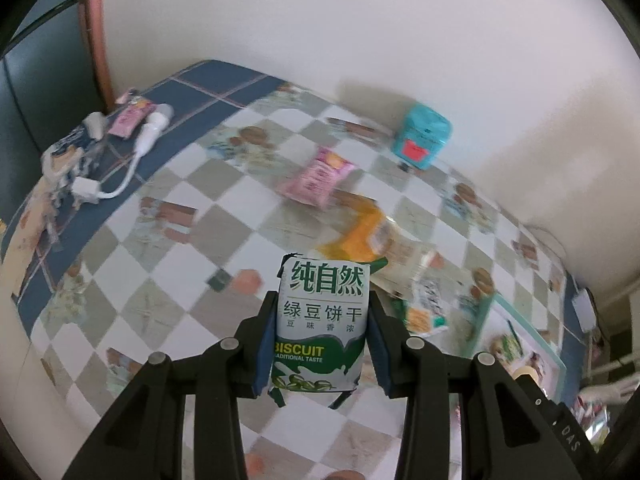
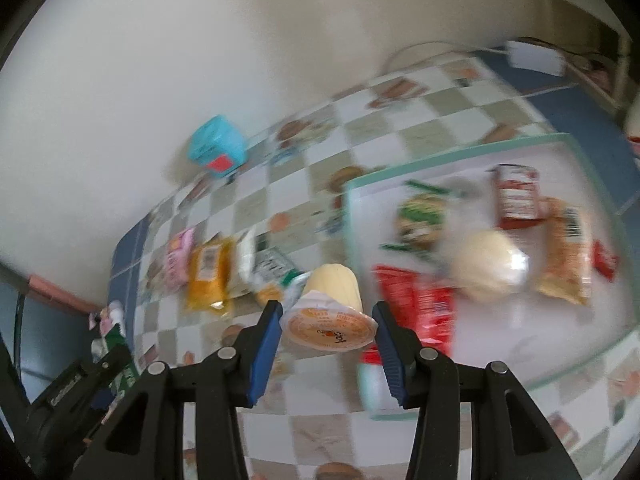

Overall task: Organize snacks
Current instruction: 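Carry the biscuit pack and pudding cup into the tray and release both, then move both open tools back over the remaining snacks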

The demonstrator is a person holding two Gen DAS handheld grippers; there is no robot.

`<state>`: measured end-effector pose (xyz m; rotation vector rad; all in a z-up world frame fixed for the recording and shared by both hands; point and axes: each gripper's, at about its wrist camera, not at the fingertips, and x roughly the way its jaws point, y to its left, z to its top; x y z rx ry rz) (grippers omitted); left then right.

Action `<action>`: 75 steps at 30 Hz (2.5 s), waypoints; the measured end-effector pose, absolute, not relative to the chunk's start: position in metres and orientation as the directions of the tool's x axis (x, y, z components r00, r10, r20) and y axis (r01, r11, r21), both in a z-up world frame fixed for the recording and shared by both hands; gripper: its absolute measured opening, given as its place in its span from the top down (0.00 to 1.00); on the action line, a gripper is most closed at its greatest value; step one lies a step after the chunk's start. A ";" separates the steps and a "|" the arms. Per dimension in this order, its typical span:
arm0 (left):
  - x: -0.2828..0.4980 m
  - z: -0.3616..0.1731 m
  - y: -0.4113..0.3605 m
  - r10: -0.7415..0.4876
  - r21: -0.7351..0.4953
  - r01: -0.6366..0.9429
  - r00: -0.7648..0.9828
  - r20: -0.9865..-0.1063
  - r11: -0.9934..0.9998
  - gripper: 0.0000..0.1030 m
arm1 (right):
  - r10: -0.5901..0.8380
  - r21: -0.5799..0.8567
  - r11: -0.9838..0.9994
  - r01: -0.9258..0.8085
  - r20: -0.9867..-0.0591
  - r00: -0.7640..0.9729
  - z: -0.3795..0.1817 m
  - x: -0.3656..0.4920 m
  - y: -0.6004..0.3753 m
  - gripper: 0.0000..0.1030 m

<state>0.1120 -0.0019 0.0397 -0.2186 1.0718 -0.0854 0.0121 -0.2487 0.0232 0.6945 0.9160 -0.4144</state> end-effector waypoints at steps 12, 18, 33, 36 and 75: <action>0.080 0.040 -0.087 -0.287 -0.232 0.177 0.418 -0.862 0.956 0.59 | -0.216 0.328 0.510 0.795 -0.846 0.488 0.030 -0.064 -0.337 0.52; 0.064 0.037 -0.123 -0.306 -0.215 0.259 0.390 -0.868 0.942 0.59 | -0.295 0.301 0.408 0.862 -0.850 0.436 0.033 -0.097 -0.370 0.52; 0.016 0.003 -0.215 -0.277 -0.099 0.503 0.292 -0.915 0.859 0.59 | -0.305 0.210 0.282 0.936 -0.905 0.296 0.008 -0.118 -0.399 0.52; 0.012 -0.008 -0.223 -0.267 -0.094 0.523 0.267 -0.926 0.847 0.59 | -0.270 0.195 0.282 0.939 -0.924 0.272 -0.004 -0.115 -0.398 0.52; 0.058 -0.031 -0.165 -0.210 -0.152 0.228 0.256 -0.944 0.962 0.22 | -0.227 0.195 0.384 0.902 -0.928 0.296 -0.009 -0.086 -0.380 0.33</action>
